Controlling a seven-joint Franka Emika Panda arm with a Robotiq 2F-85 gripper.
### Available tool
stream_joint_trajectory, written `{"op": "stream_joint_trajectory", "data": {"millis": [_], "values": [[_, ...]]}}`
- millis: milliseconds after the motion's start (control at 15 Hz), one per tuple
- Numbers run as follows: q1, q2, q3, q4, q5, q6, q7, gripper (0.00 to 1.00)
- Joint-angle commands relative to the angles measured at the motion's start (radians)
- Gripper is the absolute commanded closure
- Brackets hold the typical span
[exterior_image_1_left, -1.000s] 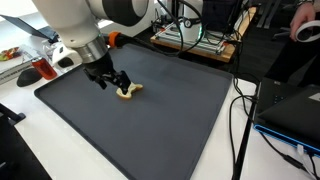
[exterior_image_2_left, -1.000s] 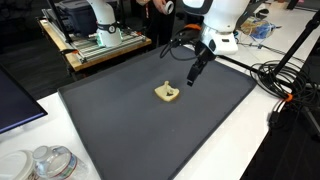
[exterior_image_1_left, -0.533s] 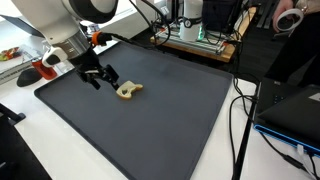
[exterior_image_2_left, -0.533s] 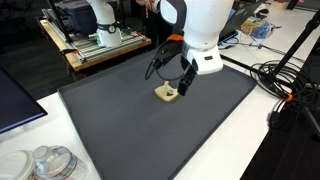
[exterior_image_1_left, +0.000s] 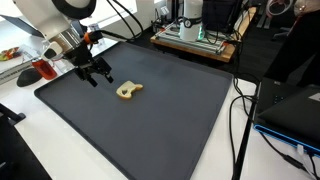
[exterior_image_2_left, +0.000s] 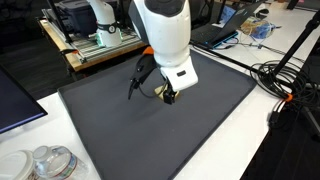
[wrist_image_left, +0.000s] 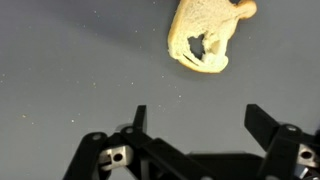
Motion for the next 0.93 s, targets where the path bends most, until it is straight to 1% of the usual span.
{"op": "stream_joint_trajectory", "data": {"millis": [0,533,667,867], "values": [[-0.059,-0.041,0.023,-0.111,0.097,0.057,-0.109,0.00],[-0.158,-0.129,0.040,-0.397,0.338,0.266,-0.300,0.00],[-0.174,-0.161,0.042,-0.472,0.403,0.316,-0.345,0.00],[-0.188,-0.219,0.036,-0.589,0.535,0.381,-0.419,0.00]]}}
